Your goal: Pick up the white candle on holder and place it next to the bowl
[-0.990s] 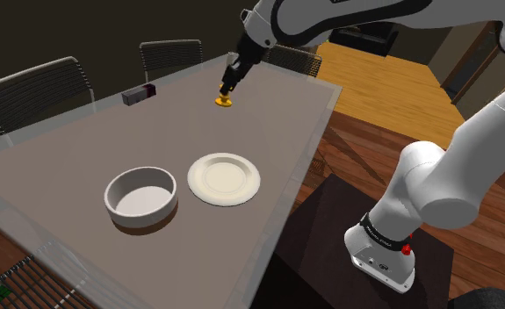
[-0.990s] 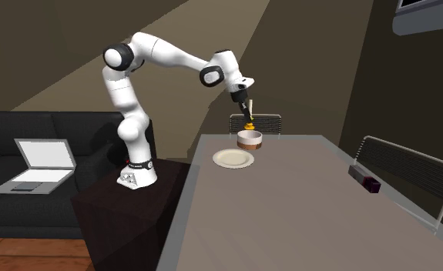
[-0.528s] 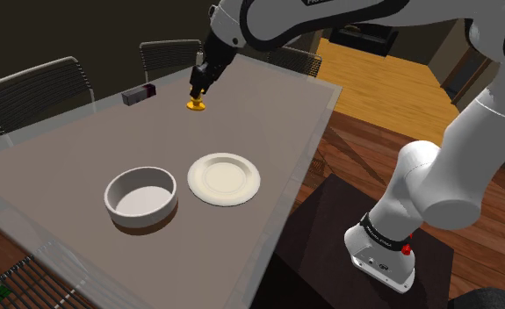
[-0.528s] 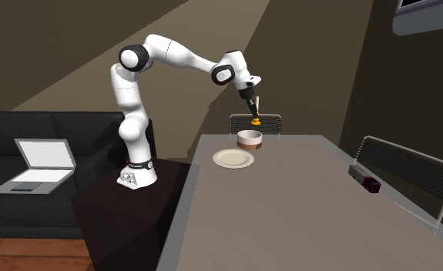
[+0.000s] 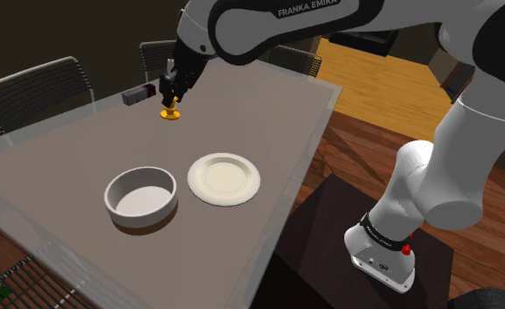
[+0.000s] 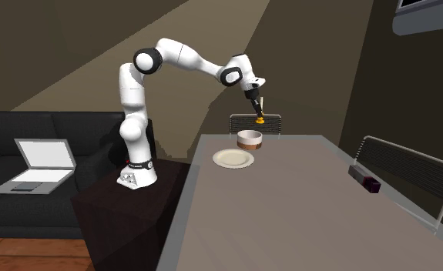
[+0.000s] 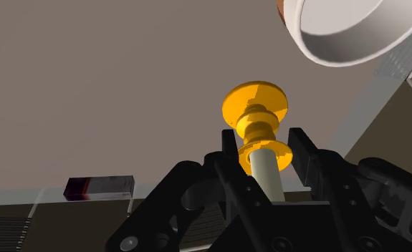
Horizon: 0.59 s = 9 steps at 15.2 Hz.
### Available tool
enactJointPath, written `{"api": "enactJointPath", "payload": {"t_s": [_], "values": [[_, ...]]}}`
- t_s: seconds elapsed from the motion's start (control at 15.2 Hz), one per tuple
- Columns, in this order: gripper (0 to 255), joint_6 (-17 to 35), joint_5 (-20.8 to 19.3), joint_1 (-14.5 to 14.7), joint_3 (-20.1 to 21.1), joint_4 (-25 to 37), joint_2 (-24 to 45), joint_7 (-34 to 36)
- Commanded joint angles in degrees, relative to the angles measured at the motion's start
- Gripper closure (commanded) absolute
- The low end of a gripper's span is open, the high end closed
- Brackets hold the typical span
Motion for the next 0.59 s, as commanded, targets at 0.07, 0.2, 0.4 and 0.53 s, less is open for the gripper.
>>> {"api": "enactJointPath", "payload": {"t_s": [0.07,0.2,0.4,0.53], "values": [[255,2.0,0.0,0.1,0.1,-1.2,0.9,0.1],[255,3.5,0.1,0.1,0.1,-2.2,1.3,0.1],[255,5.7,0.2,0.1,0.1,-3.6,2.0,-0.1],[255,7.1,0.3,0.1,0.1,-4.5,2.6,-0.2]]}}
